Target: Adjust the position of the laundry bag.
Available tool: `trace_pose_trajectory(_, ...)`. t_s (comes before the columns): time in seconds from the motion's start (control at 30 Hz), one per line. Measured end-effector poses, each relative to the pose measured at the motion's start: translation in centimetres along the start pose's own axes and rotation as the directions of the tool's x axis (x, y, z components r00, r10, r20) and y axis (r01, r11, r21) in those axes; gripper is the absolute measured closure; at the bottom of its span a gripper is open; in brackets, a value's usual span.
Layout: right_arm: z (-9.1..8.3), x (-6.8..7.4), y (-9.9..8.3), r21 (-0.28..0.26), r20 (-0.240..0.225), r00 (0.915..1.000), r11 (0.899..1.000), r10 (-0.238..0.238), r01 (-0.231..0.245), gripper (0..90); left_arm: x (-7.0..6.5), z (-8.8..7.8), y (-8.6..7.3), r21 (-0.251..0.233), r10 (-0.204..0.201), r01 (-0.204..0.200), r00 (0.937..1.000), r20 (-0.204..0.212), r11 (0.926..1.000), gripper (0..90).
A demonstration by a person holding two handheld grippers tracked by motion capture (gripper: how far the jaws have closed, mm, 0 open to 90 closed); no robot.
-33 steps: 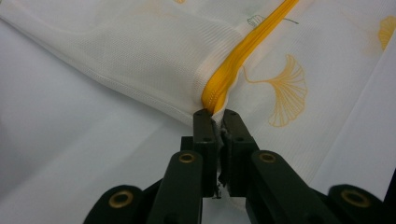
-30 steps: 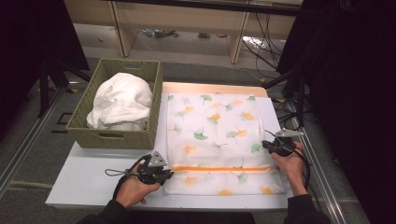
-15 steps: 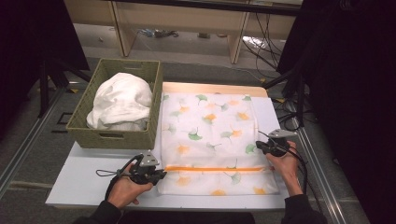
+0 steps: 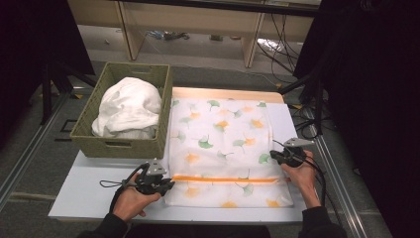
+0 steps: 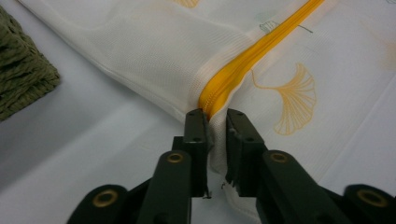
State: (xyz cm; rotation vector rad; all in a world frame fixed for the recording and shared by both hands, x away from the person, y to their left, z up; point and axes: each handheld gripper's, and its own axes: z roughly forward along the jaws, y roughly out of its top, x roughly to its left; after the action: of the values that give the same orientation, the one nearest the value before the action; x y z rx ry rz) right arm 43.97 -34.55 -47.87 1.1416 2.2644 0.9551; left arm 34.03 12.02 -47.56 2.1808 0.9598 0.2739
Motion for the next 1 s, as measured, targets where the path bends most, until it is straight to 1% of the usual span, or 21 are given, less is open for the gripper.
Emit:
trace_pose_trajectory(0.03, 0.0, 0.0, 0.0, -0.006, 0.0, 0.9999, 1.0, 0.016, -0.016, 83.9, 0.1, -0.1, 0.1, -0.001, 0.012, -0.012, 0.9999, -0.008, 0.9999, 69.3)
trace_pose_trajectory(0.07, -0.1, 0.0, 0.0, 0.003, -0.004, 0.9987, 0.999, 0.051, -0.051, 78.8, 0.1, -0.1, 0.2, 0.006, -0.009, 0.009, 0.9998, -0.016, 0.9999, 69.3)
trace_pose_trajectory(0.1, -0.3, -0.1, -0.1, -0.019, -0.003, 0.9979, 0.998, 0.065, -0.065, 71.8, 0.0, -0.4, 0.3, 0.003, -0.011, 0.011, 0.9995, -0.031, 0.9999, 60.8)
trace_pose_trajectory(0.17, -0.3, -0.2, -0.1, -0.023, -0.014, 0.998, 0.998, 0.062, -0.062, 67.8, -0.2, -0.8, 0.7, -0.018, -0.012, 0.012, 0.9993, -0.036, 0.9998, 57.7)
trace_pose_trajectory(0.27, -1.2, -0.5, -0.4, -0.05, -0.014, 0.9947, 0.993, 0.102, -0.102, 58.3, -0.5, -1.2, 1.1, -0.048, -0.013, 0.011, 0.9991, -0.041, 0.9988, 43.6)
trace_pose_trajectory(0.33, -1.4, -0.6, -0.4, -0.046, -0.027, 0.9932, 0.992, 0.113, -0.114, 56.9, -0.8, -1.2, 1.3, -0.077, -0.021, 0.02, 0.9996, -0.016, 0.9968, 42.1)
trace_pose_trajectory(0.37, -1.8, -0.5, -0.5, -0.052, -0.02, 0.9899, 0.989, 0.14, -0.141, 54.3, -0.9, -1.1, 1.4, -0.08, -0.022, 0.021, 0.9997, -0.006, 0.9966, 41.0)
trace_pose_trajectory(0.4, -1.9, -0.8, -0.6, -0.069, -0.02, 0.9926, 0.99, 0.119, -0.121, 51.6, -1.2, -1.0, 1.4, -0.082, -0.027, 0.026, 0.9996, -0.009, 0.9963, 38.4)
trace_pose_trajectory(0.47, -2.8, -0.9, -0.7, -0.063, -0.011, 0.9928, 0.991, 0.119, -0.119, 47.5, -1.6, -0.9, 1.6, -0.096, -0.017, 0.018, 0.9998, 0.005, 0.9952, 35.9)
trace_pose_trajectory(0.5, -3.0, -0.9, -0.7, -0.067, -0.008, 0.9917, 0.989, 0.129, -0.129, 45.8, -1.8, -0.7, 1.6, -0.106, -0.016, 0.018, 0.9997, 0.017, 0.9942, 35.1)
trace_pose_trajectory(0.53, -3.2, -0.6, -0.8, -0.07, -0.026, 0.9848, 0.982, 0.171, -0.173, 41.4, -1.9, -0.7, 1.7, -0.11, -0.015, 0.018, 0.9995, 0.027, 0.9938, 34.0)
trace_pose_trajectory(0.57, -3.4, -0.9, -0.8, -0.075, -0.012, 0.9907, 0.988, 0.135, -0.136, 39.3, -1.9, -0.7, 1.7, -0.113, -0.008, 0.011, 0.9996, 0.028, 0.9935, 33.7)
trace_pose_trajectory(0.6, -3.6, -0.5, -0.9, -0.072, -0.033, 0.9852, 0.983, 0.168, -0.17, 37.6, -2.0, -0.7, 1.8, -0.116, -0.013, 0.015, 0.9996, 0.024, 0.9931, 32.9)
trace_pose_trajectory(0.63, -3.8, -0.7, -1.0, -0.081, -0.012, 0.9901, 0.987, 0.14, -0.14, 33.9, -2.0, -0.7, 1.8, -0.12, -0.006, 0.009, 0.9997, 0.026, 0.9927, 31.8)
trace_pose_trajectory(0.67, -3.9, -0.3, -1.0, -0.084, -0.02, 0.9849, 0.981, 0.172, -0.173, 29.6, -2.0, -0.6, 1.9, -0.124, -0.009, 0.012, 0.9996, 0.027, 0.9922, 31.4)
trace_pose_trajectory(0.7, -4.1, -0.5, -1.1, -0.086, -0.025, 0.9881, 0.984, 0.152, -0.153, 27.5, -2.1, -0.6, 1.9, -0.127, -0.016, 0.02, 0.9993, 0.032, 0.9917, 31.2)
trace_pose_trajectory(0.8, -4.8, -0.3, -1.6, -0.097, -0.03, 0.9863, 0.982, 0.162, -0.165, 25.5, -2.1, -0.5, 2.1, -0.129, -0.013, 0.017, 0.9994, 0.031, 0.9915, 30.3)
trace_pose_trajectory(0.83, -5.2, -0.2, -1.9, -0.09, 0.0, 0.9875, 0.983, 0.158, -0.157, 23.4, -2.1, -0.4, 2.1, -0.129, -0.013, 0.018, 0.9991, 0.04, 0.9915, 30.3)
trace_pose_trajectory(0.87, -5.2, -0.2, -2.0, -0.09, -0.024, 0.9858, 0.982, 0.167, -0.168, 23.2, -2.3, -0.3, 2.1, -0.138, -0.023, 0.029, 0.9987, 0.045, 0.99, 30.3)
trace_pose_trajectory(0.97, -6.0, 0.1, -2.8, -0.091, -0.029, 0.9848, 0.981, 0.171, -0.173, 18.9, -2.6, 0.0, 2.4, -0.145, -0.017, 0.023, 0.9989, 0.043, 0.9892, 30.3)
trace_pose_trajectory(1.0, -6.4, 0.2, -3.0, -0.087, -0.001, 0.985, 0.981, 0.172, -0.172, 19.5, -2.6, 0.1, 2.5, -0.144, -0.014, 0.021, 0.9987, 0.049, 0.9894, 30.3)
